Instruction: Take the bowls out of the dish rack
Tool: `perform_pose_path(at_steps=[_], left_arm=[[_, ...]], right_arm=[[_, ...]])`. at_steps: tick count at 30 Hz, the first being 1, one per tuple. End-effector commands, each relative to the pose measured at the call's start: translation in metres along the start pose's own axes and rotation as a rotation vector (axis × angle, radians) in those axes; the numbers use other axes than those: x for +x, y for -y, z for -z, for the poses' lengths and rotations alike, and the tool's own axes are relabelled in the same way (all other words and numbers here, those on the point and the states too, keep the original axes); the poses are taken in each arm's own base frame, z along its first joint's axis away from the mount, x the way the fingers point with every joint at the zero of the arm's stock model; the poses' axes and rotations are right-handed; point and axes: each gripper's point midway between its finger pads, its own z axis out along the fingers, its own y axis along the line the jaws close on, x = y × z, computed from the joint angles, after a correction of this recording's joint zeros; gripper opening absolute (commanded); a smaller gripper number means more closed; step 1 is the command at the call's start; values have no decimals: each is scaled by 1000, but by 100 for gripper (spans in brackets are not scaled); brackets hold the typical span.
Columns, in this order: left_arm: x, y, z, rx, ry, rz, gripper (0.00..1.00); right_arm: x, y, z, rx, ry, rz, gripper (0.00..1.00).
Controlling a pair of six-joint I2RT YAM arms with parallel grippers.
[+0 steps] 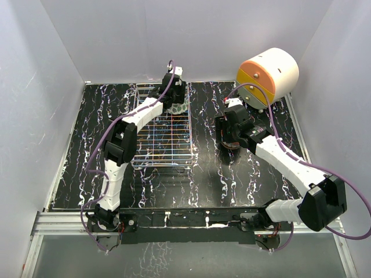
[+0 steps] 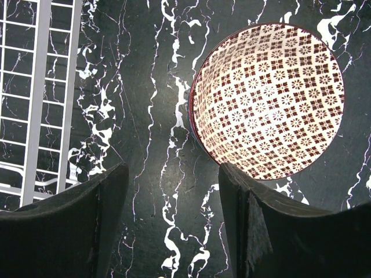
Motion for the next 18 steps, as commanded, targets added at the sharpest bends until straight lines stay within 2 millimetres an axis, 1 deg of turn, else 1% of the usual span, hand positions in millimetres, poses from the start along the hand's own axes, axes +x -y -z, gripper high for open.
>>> perform_pose_path(at_steps=[1,5,13,18], left_arm=[[-17,-4,19,-1,4,6,40],[-30,-7,31,-2,28,32,40],[-44,-27,49,-31,51,73,40],[-53,-28,62,-11,75,75,40]], right_arm=[[-24,-2,5,-7,86,-14,66],[-26,-4,6,-15,92,-18,66],[-27,-9,8,-45,96,-25,66],[-31,-14,12,-76,103,-30,66]])
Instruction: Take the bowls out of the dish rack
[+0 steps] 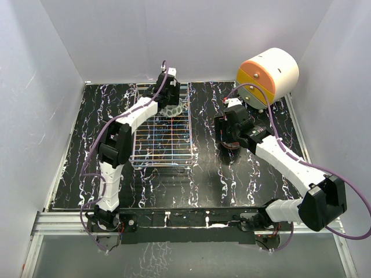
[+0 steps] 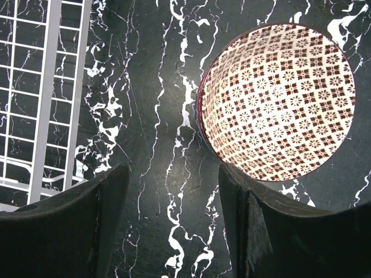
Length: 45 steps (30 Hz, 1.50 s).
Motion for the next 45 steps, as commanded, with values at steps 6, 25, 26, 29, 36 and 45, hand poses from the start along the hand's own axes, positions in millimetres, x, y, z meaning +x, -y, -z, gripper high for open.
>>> perform_pose_path(at_steps=[6,25,26,29,36,45], left_arm=[[-61,-8,57,40,124,64,40],[-48,-40,100,234,90,374,39],[-46,-40,102,245,86,385,39],[-48,-38,110,289,87,426,39],[-54,-33,125,402,98,517,39],[-59,-35,133,494,105,633,39]], right_arm=[[-35,-20,15,-102,114,-34,66],[-105,-126,35,-635,221,-138,66],[-111,-134,38,-686,244,-147,66],[-122,-153,43,-808,257,-191,66],[-138,-176,50,-978,277,-286,65],[-140,-177,34,-995,261,-445,64]])
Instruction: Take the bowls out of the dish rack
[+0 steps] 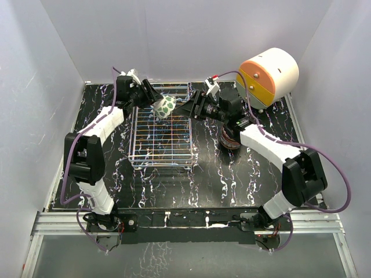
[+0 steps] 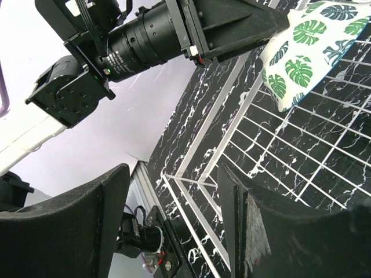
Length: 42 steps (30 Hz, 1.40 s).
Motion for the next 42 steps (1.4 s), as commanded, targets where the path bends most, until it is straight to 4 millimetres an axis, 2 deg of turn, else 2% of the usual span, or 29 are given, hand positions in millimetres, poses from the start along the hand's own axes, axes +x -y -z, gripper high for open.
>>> perform_pose_path(at_steps=[1,9,14,22,34,42], left_arm=[[-31,44,28,168,73,40,39],[-34,48,34,214,72,98,40],[-37,55,39,269,70,142,40],[-42,68,49,337,69,180,40],[-36,79,58,408,54,228,40],[-26,73,55,399,27,236,40]], right_arm=[[-15,-12,-3,-78,82,-54,64],[-23,-2,-6,-48,133,-86,64],[-21,14,-11,-27,142,-135,63],[-19,23,-21,-49,142,-149,62],[-25,22,-35,-98,138,-137,61],[-20,20,-45,-177,96,-115,61]])
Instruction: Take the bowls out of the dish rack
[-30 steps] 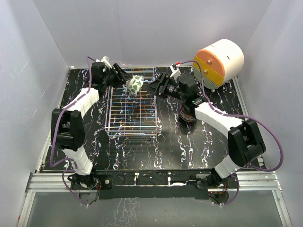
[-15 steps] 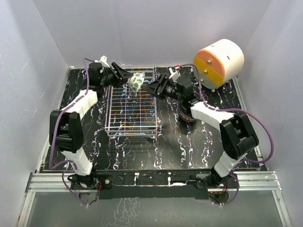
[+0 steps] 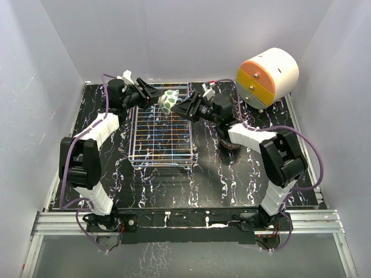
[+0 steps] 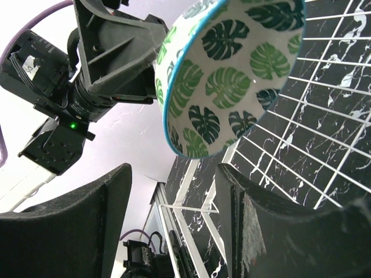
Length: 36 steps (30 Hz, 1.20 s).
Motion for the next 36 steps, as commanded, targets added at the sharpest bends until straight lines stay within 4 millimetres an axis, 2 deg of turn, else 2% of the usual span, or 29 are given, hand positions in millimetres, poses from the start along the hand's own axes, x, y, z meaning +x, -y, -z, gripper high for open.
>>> perform_pose_path(at_steps=[1,12,17,25,33,36], left_arm=[[-8,40,16,110,20,-51,40],[-4,43,19,132,6,-43,40],[-1,42,20,137,-3,-31,40],[3,47,22,161,-17,-13,40],[5,46,21,162,-32,-4,40],[6,47,21,165,-41,-4,40]], right_arm=[[-18,-38,-8,-154,13,91,61],[-28,-36,-20,-140,6,128,61],[-31,-35,-22,-143,3,132,57],[-32,-34,-25,-149,-7,135,38],[-30,-36,-23,-167,-14,154,10],[-29,-37,-21,-179,-23,170,8]])
